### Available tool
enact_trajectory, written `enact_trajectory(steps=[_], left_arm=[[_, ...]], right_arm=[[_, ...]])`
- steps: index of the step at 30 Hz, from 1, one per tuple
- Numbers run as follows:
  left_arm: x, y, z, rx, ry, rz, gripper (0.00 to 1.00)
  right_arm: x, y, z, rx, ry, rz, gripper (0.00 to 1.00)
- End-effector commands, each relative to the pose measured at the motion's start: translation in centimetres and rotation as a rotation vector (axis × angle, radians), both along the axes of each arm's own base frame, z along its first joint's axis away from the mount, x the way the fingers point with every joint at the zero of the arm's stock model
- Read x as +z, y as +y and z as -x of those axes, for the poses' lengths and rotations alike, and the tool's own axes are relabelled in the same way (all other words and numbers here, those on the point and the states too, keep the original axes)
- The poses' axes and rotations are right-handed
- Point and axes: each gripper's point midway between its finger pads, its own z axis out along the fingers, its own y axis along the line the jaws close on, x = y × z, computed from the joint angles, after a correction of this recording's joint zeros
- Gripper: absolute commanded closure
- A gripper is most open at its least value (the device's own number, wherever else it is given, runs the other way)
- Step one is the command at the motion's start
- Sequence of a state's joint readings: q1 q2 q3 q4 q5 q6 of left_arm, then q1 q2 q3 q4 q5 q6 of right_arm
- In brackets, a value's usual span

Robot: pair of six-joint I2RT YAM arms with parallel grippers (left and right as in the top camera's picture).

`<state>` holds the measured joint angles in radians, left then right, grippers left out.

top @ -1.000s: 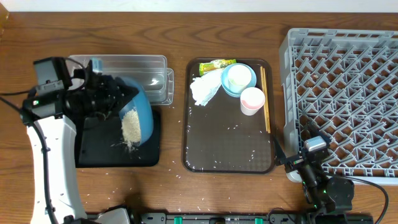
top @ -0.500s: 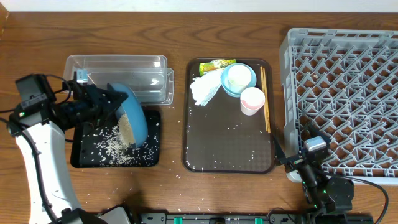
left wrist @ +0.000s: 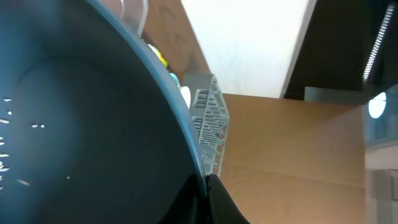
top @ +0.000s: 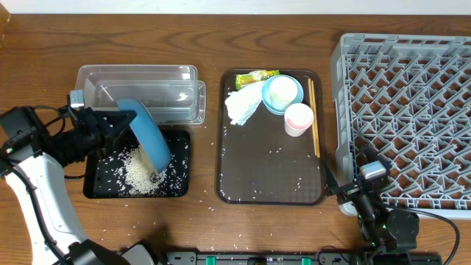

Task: Sort waste into correct bins and load items into the dishwasher rack
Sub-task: 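Tilt the blue plate with the left gripper, dumping rice onto black tray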

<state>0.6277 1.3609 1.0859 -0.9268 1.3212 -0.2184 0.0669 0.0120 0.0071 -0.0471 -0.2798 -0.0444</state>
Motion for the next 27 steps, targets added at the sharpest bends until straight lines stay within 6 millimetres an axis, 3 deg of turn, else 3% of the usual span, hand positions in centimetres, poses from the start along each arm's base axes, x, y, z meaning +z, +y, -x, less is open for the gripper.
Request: enact_trajectory(steps=[1,10,27], left_arm=[[1.3,0.0,0.2,-0.008,-0.064,0.030,0.94],[1.2,-0.3,1.3,-0.003,-0.058,0.127,0.94],[2.6,2.1,2.0,0.089,-0.087,0.230,0.94]], right_arm=[[-0.1,0.6,0.2,0.023,0.001,-0.002,0.01],[-0.1,0.6,0.2,0.023,0.001,-0.002,0.01],[-0.1,0.6,0.2,0.023,0.001,-0.002,0.01]])
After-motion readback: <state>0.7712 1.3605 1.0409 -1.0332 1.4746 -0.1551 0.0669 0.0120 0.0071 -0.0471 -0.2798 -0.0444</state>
